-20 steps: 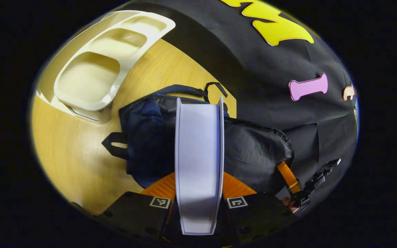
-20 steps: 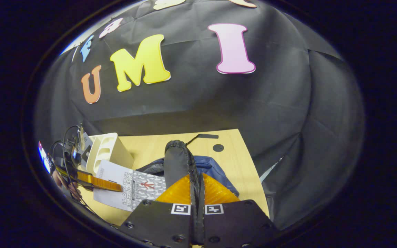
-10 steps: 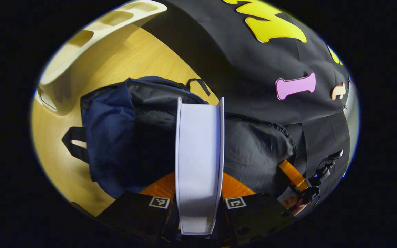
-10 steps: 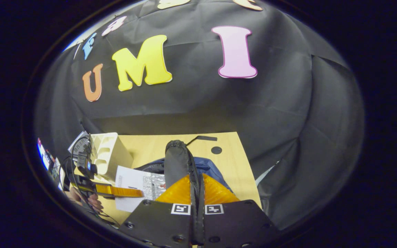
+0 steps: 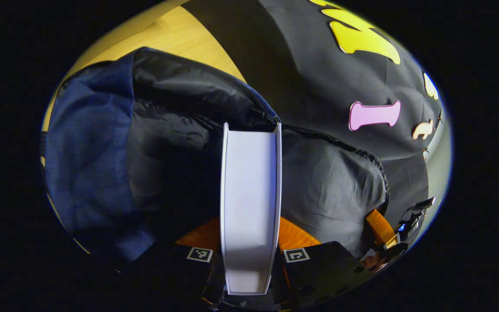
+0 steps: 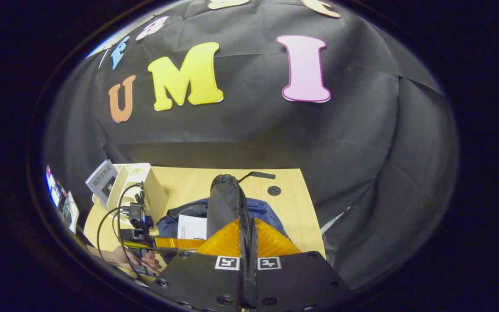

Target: Open the schoolbag, grab two books from the bookshelf and put them into the schoolbag.

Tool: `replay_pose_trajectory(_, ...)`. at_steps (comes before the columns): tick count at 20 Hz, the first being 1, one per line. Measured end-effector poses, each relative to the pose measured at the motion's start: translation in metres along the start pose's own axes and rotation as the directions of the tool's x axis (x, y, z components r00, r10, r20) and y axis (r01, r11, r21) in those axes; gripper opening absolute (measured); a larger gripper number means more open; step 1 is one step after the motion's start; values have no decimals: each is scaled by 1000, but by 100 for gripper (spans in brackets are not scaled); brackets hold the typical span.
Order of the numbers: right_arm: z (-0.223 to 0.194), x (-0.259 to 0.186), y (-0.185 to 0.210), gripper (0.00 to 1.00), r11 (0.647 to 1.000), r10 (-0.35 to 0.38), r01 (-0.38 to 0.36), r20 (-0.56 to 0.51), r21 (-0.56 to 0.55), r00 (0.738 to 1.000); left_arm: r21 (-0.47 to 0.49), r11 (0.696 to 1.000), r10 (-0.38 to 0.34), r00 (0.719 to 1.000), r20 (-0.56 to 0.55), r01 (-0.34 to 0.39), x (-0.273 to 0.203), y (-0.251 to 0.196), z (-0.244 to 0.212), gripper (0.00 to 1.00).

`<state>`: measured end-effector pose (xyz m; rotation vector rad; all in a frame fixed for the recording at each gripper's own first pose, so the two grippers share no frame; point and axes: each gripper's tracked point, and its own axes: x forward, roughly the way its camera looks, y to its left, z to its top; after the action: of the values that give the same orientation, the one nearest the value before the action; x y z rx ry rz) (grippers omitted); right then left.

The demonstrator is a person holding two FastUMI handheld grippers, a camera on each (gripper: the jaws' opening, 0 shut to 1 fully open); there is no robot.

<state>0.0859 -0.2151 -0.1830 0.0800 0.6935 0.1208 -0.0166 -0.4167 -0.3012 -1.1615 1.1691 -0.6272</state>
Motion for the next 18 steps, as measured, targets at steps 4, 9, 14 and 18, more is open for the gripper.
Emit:
replay_pose_trajectory(4,-5,2,8,3,1000,7,-7,-10,-8,1000,-11,1000,18,999,-43,-19,7,15,-5,48)
replay_pose_trajectory(9,-10,4,14,1,1000,8,-9,-18,-10,1000,-48,987,147,979,-142,-155,0,38,-17,67)
replay_pose_trajectory(14,-18,6,19,0,1000,9,-10,-23,-23,1000,45,918,396,900,-182,-394,-28,67,-19,92)
replay_pose_trajectory(18,-22,6,27,0,999,7,-8,-17,-52,1000,199,825,559,815,-152,-529,-77,63,-11,86)
